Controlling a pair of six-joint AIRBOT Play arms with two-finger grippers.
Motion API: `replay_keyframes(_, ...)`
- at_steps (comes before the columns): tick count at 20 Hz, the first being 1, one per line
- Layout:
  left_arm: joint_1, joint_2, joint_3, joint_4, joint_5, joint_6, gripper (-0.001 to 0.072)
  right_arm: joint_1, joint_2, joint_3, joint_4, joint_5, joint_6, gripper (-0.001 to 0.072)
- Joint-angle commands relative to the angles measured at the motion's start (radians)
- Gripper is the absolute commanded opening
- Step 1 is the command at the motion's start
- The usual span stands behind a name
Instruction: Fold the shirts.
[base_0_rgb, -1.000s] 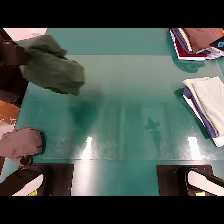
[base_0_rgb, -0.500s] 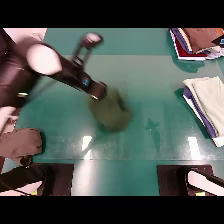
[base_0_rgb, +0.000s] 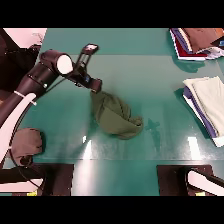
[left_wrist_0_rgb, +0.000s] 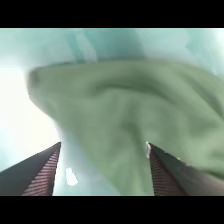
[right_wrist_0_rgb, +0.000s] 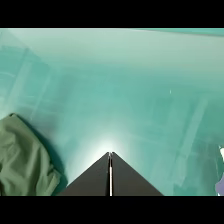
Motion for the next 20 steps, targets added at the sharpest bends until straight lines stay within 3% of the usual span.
replay_keyframes(1,0.131,-0.090,-0.003,-0.153,0.032,0.027,0.0616,0.001,0.000,-0.039,0.000,0.013,0.000,0.0020)
replay_keyframes(3,0.159,-0.164,-0.003,-0.245,0.022,0.060,0.0616,0.001,0.000,-0.081,0.001,0.018,0.001,0.0020)
replay_keyframes(9,0.142,-0.271,-0.003,-0.286,0.054,0.080,0.0593,0.009,0.000,-0.208,0.007,0.034,0.001,0.0020)
replay_keyframes(11,0.143,-0.271,-0.002,-0.283,0.072,0.080,0.0084,0.023,0.000,-0.267,0.007,0.055,0.001,0.0019)
replay_keyframes(12,0.143,-0.271,0.002,-0.283,0.070,0.079,0.0037,0.041,0.000,-0.308,0.008,0.056,0.000,0.0020)
replay_keyframes(15,0.143,-0.259,0.060,-0.269,0.017,0.084,0.0030,0.126,0.000,-0.459,0.009,0.052,0.000,0.0023)
replay_keyframes(16,0.143,-0.244,0.083,-0.268,0.005,0.108,0.0030,0.166,0.000,-0.525,0.009,0.045,0.000,0.0131)
replay_keyframes(17,0.143,-0.229,0.099,-0.267,0.002,0.119,0.0031,0.210,0.000,-0.592,0.010,0.024,0.000,0.0376)
replay_keyframes(18,0.143,-0.212,0.112,-0.267,0.001,0.129,0.0031,0.256,-0.001,-0.655,0.010,-0.009,0.000,0.0490)
replay_keyframes(20,0.142,-0.189,0.126,-0.268,-0.006,0.133,0.0031,0.356,-0.001,-0.770,0.024,-0.109,-0.008,0.0491)
